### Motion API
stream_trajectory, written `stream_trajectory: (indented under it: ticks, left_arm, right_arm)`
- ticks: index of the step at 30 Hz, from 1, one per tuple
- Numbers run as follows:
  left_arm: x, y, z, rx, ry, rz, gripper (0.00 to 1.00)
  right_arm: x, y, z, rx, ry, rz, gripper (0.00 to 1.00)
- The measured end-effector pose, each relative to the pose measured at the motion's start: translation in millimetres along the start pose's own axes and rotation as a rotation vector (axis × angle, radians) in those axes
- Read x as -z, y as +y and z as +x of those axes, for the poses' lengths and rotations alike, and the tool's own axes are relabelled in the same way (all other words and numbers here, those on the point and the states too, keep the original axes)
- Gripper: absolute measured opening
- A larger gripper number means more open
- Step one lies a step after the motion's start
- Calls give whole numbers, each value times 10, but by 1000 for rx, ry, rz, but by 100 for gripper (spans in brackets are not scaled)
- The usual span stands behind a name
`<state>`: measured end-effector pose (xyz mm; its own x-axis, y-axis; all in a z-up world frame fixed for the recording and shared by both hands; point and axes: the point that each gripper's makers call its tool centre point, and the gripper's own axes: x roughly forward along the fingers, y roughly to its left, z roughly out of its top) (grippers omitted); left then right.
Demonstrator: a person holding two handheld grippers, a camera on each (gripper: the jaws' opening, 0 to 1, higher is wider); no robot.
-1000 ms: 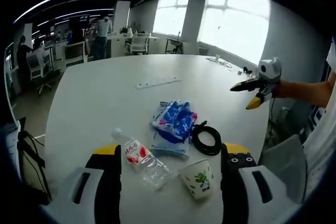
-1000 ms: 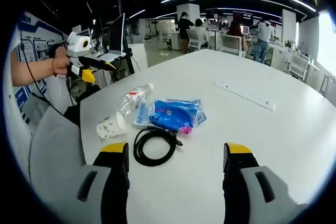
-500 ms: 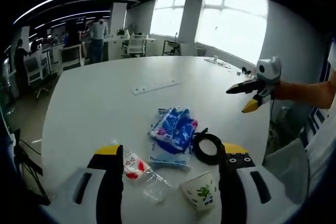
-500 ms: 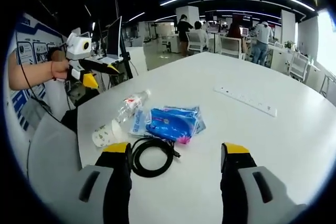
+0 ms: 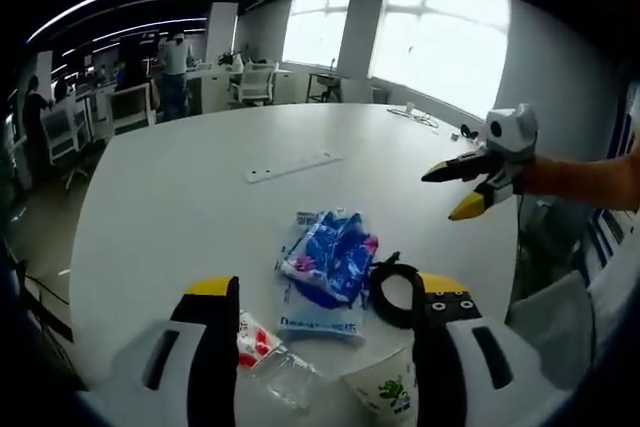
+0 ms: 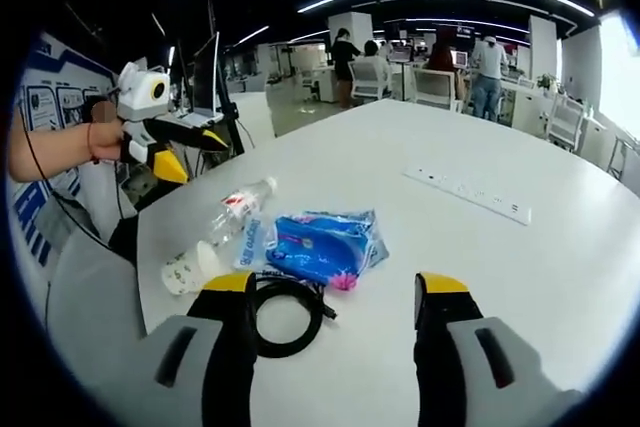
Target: Arrange the tabletop items into an orderly group along one side of the table until the central work area is clear of visible clutter.
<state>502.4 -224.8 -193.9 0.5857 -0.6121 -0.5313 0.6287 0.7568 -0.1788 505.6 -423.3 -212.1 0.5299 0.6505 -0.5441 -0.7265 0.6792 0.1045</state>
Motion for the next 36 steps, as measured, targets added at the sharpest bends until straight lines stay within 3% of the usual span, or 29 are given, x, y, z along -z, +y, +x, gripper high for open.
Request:
stream_trajectory:
  ticks: [19,36]
  left_arm:
    - [32,64,369,-25,37,-54,63]
    - [251,121,677,-67,143,-61,51]
  right_arm:
    - [12,-156,325,48,21,50,51]
    - [134,-223,699,61,56,77,40]
